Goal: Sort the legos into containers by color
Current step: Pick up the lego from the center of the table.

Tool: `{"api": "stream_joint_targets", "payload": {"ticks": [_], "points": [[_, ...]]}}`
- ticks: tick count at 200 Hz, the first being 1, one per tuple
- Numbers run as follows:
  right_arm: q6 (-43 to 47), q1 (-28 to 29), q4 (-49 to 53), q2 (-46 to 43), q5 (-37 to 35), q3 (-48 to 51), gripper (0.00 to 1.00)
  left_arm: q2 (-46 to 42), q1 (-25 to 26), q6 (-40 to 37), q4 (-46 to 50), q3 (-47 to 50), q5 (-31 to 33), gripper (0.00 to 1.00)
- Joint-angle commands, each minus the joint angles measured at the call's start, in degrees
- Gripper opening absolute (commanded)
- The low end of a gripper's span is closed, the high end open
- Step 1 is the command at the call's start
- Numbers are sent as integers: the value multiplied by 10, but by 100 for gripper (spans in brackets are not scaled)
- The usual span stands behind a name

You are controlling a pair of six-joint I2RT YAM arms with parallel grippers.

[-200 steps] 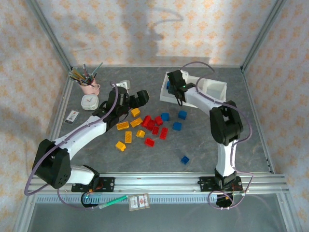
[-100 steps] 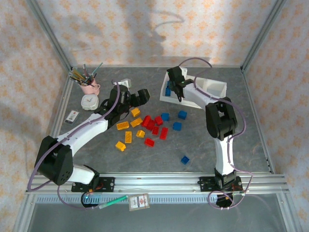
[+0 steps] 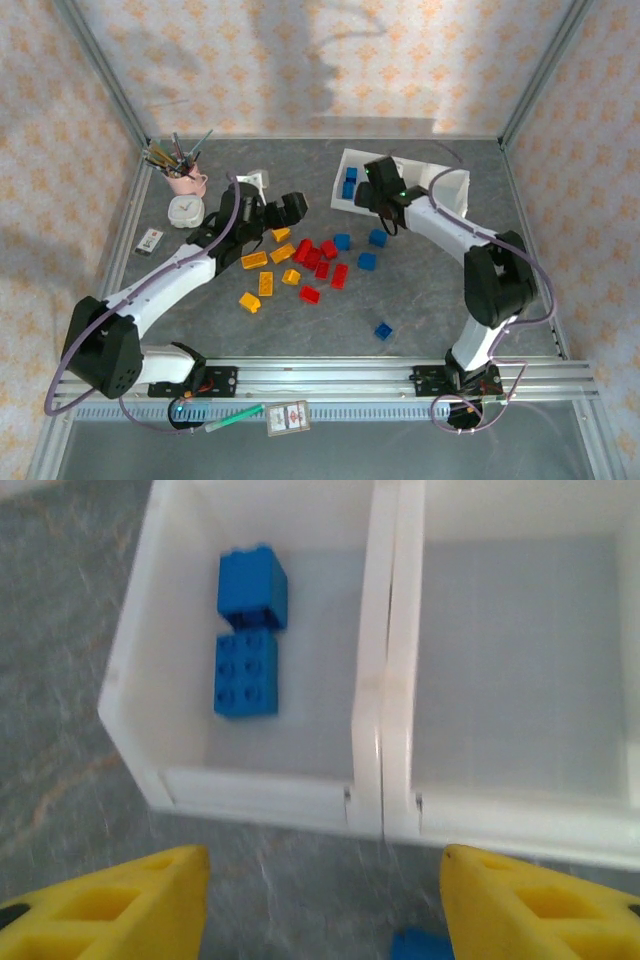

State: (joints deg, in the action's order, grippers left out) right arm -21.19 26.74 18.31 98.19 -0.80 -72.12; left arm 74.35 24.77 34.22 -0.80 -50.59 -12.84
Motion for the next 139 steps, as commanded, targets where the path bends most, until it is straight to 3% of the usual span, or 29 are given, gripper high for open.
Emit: {"api": "stream_joint_targets", "payload": {"ticks": [1, 68, 139], "points": [[-32, 17, 15, -43, 7, 52, 64, -25, 9, 18, -1, 36, -12, 99], [-85, 74, 8, -94, -3, 165, 74, -47, 49, 82, -53, 107, 1, 99], [-111, 100, -4, -44, -14, 179, 77, -46, 58, 95, -49, 105, 21, 99]]}}
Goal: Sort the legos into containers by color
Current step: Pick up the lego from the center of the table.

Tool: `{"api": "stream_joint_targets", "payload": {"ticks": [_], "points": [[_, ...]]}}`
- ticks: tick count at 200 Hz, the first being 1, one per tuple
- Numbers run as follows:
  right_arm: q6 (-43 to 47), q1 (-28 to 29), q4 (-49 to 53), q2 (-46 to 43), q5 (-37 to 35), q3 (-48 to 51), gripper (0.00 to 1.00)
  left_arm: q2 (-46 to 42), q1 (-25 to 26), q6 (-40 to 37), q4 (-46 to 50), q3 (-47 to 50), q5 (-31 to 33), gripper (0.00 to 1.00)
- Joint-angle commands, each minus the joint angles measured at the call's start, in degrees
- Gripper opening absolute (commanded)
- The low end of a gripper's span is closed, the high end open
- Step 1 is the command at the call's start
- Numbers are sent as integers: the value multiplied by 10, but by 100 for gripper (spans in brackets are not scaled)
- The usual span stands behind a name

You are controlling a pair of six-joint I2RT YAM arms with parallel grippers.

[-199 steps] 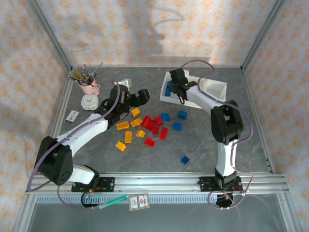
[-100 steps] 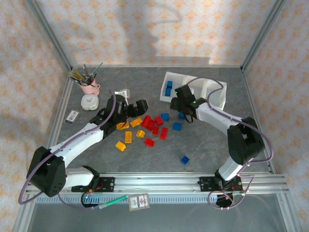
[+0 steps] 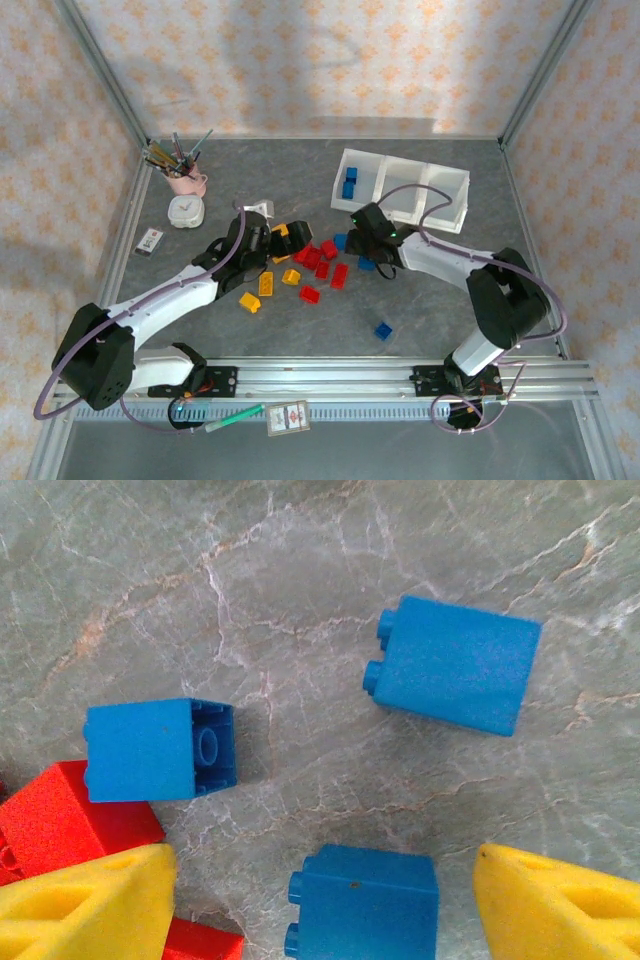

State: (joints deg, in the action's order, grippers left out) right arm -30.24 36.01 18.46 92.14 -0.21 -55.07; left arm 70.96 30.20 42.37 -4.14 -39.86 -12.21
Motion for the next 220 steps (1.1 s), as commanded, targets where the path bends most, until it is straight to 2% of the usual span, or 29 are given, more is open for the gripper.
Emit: {"api": "stream_joint_targets", "payload": {"ticks": [1, 58, 122, 178, 220], "points": [[-21, 8, -6, 17, -20, 9, 77, -11, 3, 14, -16, -2, 15, 99], [-23, 15, 2, 51, -52, 15, 74, 1, 5, 15, -17, -4, 14, 99], [-9, 15, -12, 70, -52, 13, 57, 11, 5, 16, -18, -8, 9, 99], [1, 15, -7, 58, -48, 11, 37, 11, 5, 12, -13, -13, 9, 99], [17, 15, 26, 25, -57, -22, 33, 5, 4, 2, -2, -24, 12, 99]]}}
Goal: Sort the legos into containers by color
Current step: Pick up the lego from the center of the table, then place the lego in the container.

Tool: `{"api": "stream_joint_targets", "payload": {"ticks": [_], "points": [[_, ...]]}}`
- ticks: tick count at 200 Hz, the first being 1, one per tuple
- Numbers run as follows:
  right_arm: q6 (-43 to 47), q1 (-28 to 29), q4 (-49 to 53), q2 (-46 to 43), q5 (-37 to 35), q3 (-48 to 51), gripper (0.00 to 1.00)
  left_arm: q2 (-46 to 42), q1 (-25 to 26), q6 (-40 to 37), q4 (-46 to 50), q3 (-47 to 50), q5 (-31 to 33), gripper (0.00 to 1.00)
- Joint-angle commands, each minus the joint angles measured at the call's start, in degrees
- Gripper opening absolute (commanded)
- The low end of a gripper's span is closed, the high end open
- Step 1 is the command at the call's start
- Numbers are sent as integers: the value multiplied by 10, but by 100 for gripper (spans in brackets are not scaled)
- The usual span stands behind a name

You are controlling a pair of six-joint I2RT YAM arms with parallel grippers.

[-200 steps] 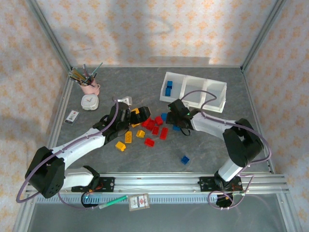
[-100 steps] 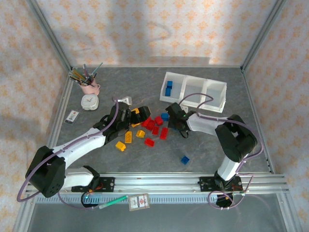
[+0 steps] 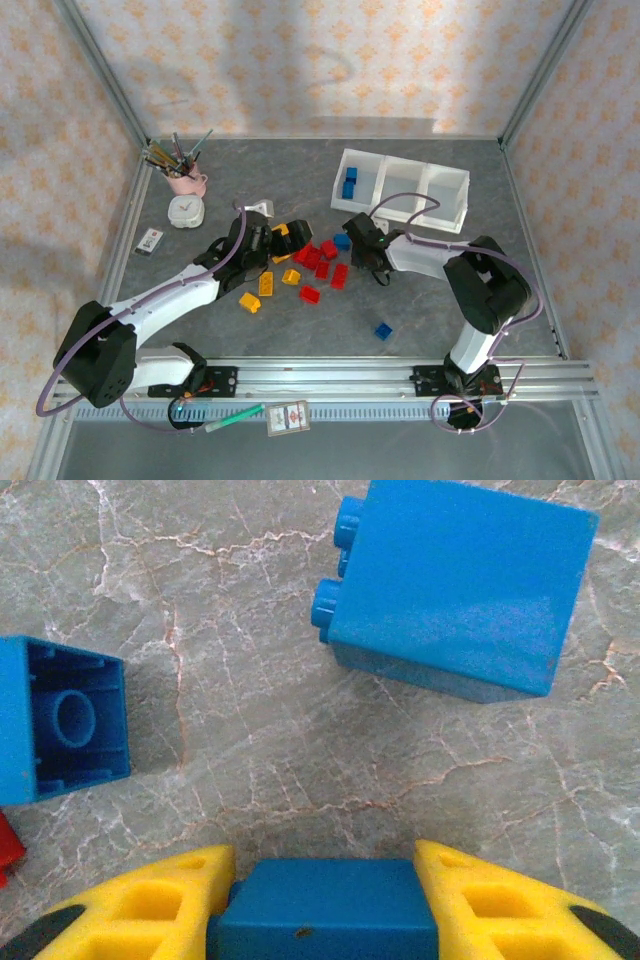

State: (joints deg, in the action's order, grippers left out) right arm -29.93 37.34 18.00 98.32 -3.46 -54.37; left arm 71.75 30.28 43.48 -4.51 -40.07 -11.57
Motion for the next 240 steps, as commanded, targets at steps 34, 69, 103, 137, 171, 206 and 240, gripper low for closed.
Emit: {"api": "stream_joint_targets", "payload": {"ticks": [34, 69, 103, 137, 171, 206, 240], "points": [[40, -5, 41, -38, -47, -85, 33, -4, -5, -28, 22, -46, 19, 99], [69, -31, 40, 14, -60, -167, 33, -1, -26, -38, 28, -66, 14, 99], [108, -57, 28, 80, -60, -254, 34, 14, -47, -57, 31, -90, 10, 99], [139, -84, 23, 155, -71, -347, 34, 41, -70, -64, 19, -108, -4, 99], [158, -106, 25, 224, -72, -426, 36, 70, -79, -71, 10, -130, -11, 99], [172, -115, 43, 263, -71, -483, 46, 87, -81, -75, 10, -144, -15, 99], [170, -115, 50, 233, -68, -472, 55, 85, -81, -77, 14, -146, -13, 99]]}}
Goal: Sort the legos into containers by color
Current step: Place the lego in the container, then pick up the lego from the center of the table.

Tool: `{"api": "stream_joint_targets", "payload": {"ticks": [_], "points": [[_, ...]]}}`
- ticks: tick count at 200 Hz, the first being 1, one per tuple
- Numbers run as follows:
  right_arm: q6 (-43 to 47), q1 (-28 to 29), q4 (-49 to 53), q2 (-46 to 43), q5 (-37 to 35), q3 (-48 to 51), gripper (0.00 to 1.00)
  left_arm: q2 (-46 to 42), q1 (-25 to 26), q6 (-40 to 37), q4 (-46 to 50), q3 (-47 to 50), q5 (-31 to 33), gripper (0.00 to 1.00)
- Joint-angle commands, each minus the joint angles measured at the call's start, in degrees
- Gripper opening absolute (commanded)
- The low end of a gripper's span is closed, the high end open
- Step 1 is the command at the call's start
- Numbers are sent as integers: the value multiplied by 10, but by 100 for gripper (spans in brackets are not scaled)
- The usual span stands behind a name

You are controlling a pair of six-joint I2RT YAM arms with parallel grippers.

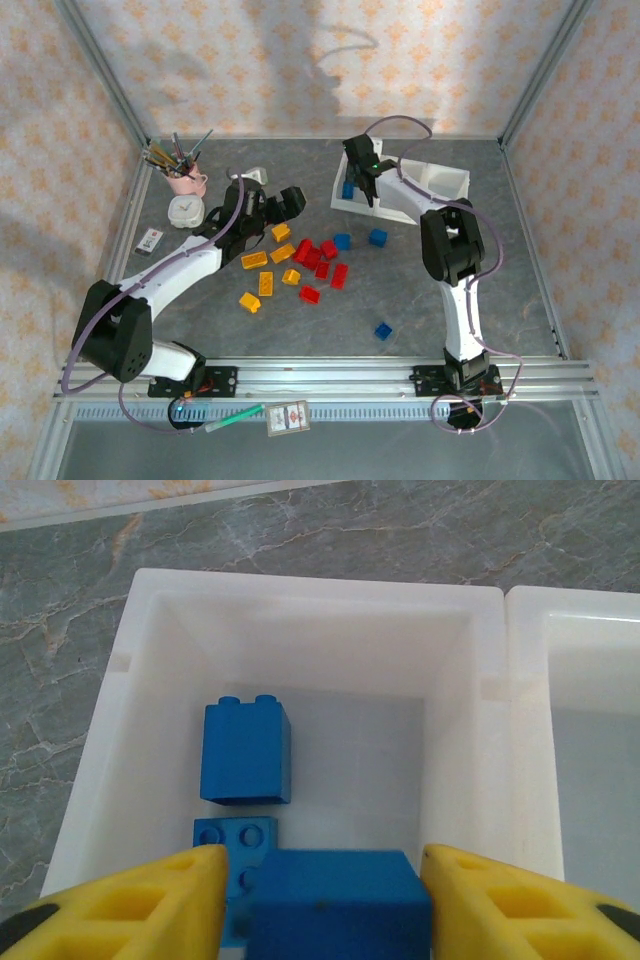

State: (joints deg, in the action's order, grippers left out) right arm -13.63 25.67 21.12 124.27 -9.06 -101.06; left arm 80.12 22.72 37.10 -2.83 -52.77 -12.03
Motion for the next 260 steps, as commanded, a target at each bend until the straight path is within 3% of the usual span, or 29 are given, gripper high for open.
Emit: {"api": "stream_joint_targets", "payload": {"ticks": [1, 46, 82, 133, 160, 211, 260], "points": [[7, 2, 18, -28, -11, -4, 55, 1, -6, -13, -3, -19, -8, 99], [-13, 2, 17, -119, 5, 72, 64, -16, -6, -12, 7, -13, -12, 99], [-61, 2, -5, -209, 62, 211, 71, -39, -5, 0, 7, 17, -31, 99], [-113, 10, -23, -278, 70, 361, 79, -71, 14, 13, 6, 66, -42, 99], [-122, 18, -49, -273, 87, 403, 82, -80, 31, 27, -4, 86, -31, 99], [-133, 21, -58, -226, 70, 389, 84, -79, 50, 53, -31, 95, -24, 99], [-147, 24, -57, -192, 50, 373, 77, -69, 63, 64, -40, 93, -21, 99]]}}
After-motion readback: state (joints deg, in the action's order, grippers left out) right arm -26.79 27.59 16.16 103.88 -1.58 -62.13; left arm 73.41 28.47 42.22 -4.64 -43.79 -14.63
